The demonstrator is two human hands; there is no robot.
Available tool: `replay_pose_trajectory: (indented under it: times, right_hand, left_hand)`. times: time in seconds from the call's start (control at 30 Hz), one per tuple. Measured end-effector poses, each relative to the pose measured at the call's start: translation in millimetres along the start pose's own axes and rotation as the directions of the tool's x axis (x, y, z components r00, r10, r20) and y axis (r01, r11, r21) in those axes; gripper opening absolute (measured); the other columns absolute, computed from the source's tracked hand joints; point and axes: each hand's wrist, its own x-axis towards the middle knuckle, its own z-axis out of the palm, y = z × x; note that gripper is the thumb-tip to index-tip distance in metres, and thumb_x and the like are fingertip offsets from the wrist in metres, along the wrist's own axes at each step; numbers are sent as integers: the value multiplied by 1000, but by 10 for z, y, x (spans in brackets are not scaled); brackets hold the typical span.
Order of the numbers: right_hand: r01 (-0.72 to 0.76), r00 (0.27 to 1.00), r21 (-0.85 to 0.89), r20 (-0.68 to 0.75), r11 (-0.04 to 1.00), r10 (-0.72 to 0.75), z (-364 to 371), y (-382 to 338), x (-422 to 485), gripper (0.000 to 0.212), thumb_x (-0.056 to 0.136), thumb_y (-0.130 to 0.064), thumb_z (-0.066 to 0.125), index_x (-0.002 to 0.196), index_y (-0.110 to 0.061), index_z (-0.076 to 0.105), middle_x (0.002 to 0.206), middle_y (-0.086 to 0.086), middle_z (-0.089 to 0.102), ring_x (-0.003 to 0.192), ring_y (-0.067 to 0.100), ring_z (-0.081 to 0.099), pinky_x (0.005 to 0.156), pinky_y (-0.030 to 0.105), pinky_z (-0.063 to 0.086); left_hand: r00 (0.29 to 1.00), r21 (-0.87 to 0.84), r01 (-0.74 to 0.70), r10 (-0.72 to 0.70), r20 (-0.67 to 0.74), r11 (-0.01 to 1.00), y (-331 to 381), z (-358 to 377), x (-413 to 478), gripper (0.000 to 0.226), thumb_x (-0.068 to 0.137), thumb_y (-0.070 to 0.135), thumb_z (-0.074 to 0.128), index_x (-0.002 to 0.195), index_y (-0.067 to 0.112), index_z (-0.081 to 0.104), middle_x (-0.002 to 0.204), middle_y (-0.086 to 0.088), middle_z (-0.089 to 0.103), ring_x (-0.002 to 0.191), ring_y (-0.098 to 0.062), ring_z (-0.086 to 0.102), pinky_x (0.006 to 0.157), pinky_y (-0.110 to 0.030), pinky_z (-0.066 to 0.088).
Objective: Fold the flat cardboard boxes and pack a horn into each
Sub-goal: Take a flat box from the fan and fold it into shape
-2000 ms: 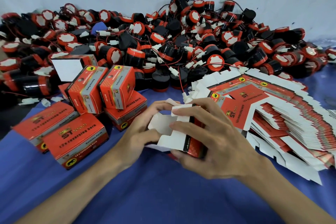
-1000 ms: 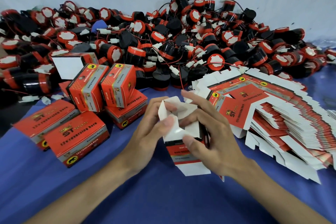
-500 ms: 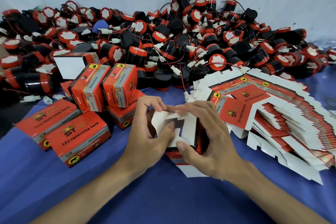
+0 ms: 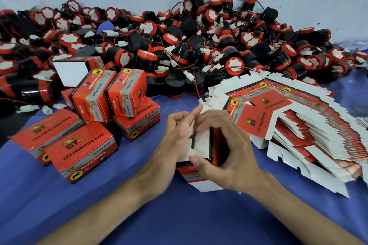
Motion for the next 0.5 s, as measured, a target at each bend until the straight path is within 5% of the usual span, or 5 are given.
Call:
replay_pose_trajectory:
  times: [0.07, 0.13, 0.17, 0.3, 0.5]
  right_hand:
    - [12, 999, 60, -33, 998, -10, -6, 11, -7, 41, 73, -32, 71, 99, -6, 52, 100, 9, 57, 99, 29, 58, 82, 42, 49]
    - [78, 995, 86, -63, 993, -72, -5, 9, 2, 42, 77, -38, 70, 101, -12, 47, 103, 8, 54, 103, 26, 57, 83, 40, 48]
    - [109, 992, 96, -71, 989, -103, -6, 11, 8, 42, 79, -41, 68, 101, -12, 46, 104, 7, 53, 104, 27, 57, 84, 41, 47]
    - [178, 980, 114, -115, 977, -165, -13, 23, 16, 42, 77, -40, 68, 99, -12, 46, 109, 6, 49, 102, 35, 57, 84, 46, 46]
    - [268, 959, 107, -128, 957, -254, -9, -33, 66, 43, 75, -36, 70, 100, -9, 46, 110, 8, 48, 105, 33, 56, 87, 45, 46]
  left_hand:
    - [993, -177, 116, -112, 31, 977, -67, 5, 36, 85, 84, 62, 52, 149, 18, 20, 100, 8, 56, 102, -12, 63, 84, -16, 45]
    - [938, -410, 326, -344, 31, 852, -53, 72, 163, 78, 85, 36, 63, 149, 35, 17, 124, 16, 58, 108, -4, 63, 84, -20, 52]
    - [908, -493, 407, -400, 126, 769, -23, 52, 110, 74, 86, 23, 64, 147, 30, 25, 120, 13, 64, 102, -6, 66, 76, -21, 54]
    - [857, -547, 515, -376, 353, 660, 14, 20, 120, 31, 87, 26, 50, 114, 14, 57, 94, 2, 72, 87, -11, 68, 71, -24, 55]
    - [920, -600, 391, -312, 237, 697, 53, 16, 128, 24, 81, 16, 61, 103, 18, 69, 98, -4, 70, 92, -20, 67, 76, -34, 55]
